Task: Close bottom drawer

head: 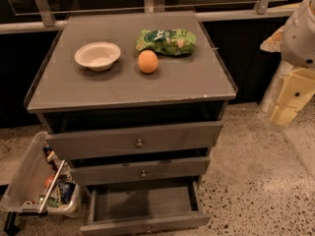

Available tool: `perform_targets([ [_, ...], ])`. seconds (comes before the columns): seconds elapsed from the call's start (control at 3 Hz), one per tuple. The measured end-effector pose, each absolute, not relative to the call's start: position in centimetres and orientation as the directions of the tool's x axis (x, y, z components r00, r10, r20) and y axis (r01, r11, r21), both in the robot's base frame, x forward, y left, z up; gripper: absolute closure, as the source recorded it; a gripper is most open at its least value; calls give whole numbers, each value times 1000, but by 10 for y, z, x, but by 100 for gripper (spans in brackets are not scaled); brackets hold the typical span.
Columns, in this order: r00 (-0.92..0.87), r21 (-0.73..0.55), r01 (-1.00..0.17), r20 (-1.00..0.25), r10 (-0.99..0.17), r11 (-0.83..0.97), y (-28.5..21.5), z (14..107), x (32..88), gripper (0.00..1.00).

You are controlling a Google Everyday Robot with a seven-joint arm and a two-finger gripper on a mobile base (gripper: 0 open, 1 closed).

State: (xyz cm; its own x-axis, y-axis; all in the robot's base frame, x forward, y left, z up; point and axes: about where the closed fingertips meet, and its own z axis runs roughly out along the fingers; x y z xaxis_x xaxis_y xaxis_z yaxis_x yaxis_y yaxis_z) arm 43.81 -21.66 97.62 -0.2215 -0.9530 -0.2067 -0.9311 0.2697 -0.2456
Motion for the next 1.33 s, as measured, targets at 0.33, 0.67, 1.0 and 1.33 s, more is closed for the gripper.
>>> perform_targets([
  [0.33, -213, -253, -931, -213, -954, 265, -218, 973, 436, 0],
  [0.67, -189, -267, -931, -232, -954, 250, -214, 957, 428, 0],
  [1.0, -182, -235, -940, -269, -946, 248, -212, 911, 420, 0],
  [1.33, -143, -206, -956, -297, -944, 209, -206, 866, 414, 18],
])
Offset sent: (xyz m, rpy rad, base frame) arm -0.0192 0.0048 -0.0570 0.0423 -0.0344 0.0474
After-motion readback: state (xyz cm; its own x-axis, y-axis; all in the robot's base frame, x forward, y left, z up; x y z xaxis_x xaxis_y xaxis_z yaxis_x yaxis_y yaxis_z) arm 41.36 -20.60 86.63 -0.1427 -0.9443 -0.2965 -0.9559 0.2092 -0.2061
